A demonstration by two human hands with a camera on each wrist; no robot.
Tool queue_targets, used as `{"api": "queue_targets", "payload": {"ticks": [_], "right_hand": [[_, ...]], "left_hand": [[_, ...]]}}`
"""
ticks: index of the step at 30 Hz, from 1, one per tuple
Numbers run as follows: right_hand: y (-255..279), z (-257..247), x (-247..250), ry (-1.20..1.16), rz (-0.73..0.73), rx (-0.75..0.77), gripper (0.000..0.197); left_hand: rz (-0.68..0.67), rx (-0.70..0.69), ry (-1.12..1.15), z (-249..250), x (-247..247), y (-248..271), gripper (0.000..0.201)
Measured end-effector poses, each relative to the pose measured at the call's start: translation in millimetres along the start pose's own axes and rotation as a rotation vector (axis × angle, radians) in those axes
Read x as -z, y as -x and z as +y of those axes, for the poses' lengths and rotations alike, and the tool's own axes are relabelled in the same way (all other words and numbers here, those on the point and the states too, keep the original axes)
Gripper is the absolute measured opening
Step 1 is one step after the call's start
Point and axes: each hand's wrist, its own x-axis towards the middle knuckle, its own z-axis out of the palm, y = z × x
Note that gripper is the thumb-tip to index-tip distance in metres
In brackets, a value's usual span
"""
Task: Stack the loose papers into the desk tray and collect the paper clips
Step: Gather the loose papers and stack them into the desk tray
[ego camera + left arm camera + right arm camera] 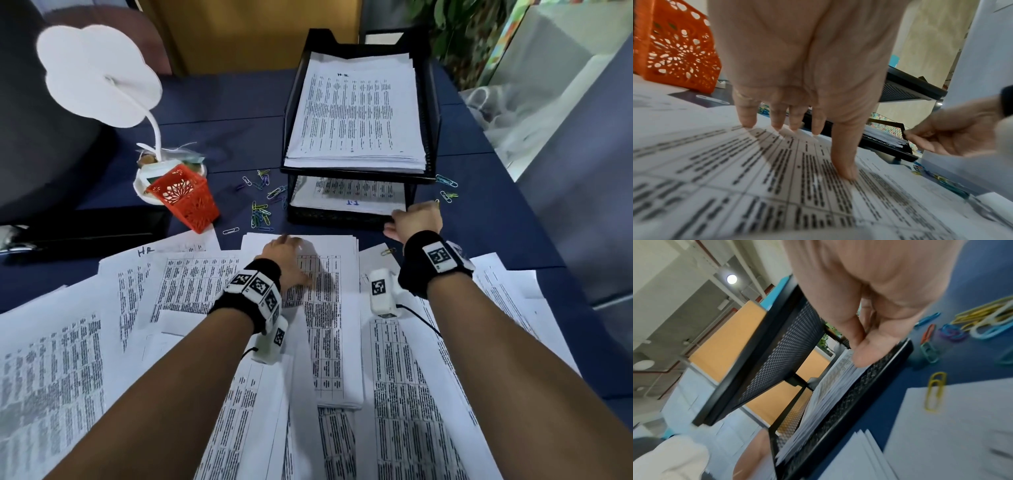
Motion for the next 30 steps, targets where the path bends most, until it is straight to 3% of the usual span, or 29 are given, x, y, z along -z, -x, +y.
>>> {"api": "queue_targets", "payload": {"ticks": [2,6,17,20,24,29,30], "right_hand": [[11.5,5.5,5.4,0.125,0.006,0.062,0.017],[37.1,24.5,16.7,0.381,-0.046,0.121,0.014],[140.0,71.3,27.2,0.639,-0.331,0.067,0.010],[159.4,83.2,20.8,0.685,-0.358,0.056,0.015],[179.5,98.2,9.9,0.831,-0.454,0.021,0.023],[204.7,113.2,-0.3,0.823,-0.530,0.050,0.014],[206.6,117.4,-1.6,0.797,-0.545,0.050,0.023]], "left_hand": [[0.038,-0.002,0.140,-2.7,2.5,7.9,0.080],[0.097,-0.046,0.184,-14.9,6.6,30.7,0.062],[0.171,0.124,0.202,-97.3,2.4,105.9,0.055],[0.132,0.234,0.162,-123.7,1.3,121.6,0.061],[0.116,0.368,0.111,-157.8,-0.9,137.4,0.083],[0.121,0.324,0.269,-178.4,-6.7,149.1,0.106],[0.133,0.328,0.256,-181.7,-7.4,151.0,0.108]]}}
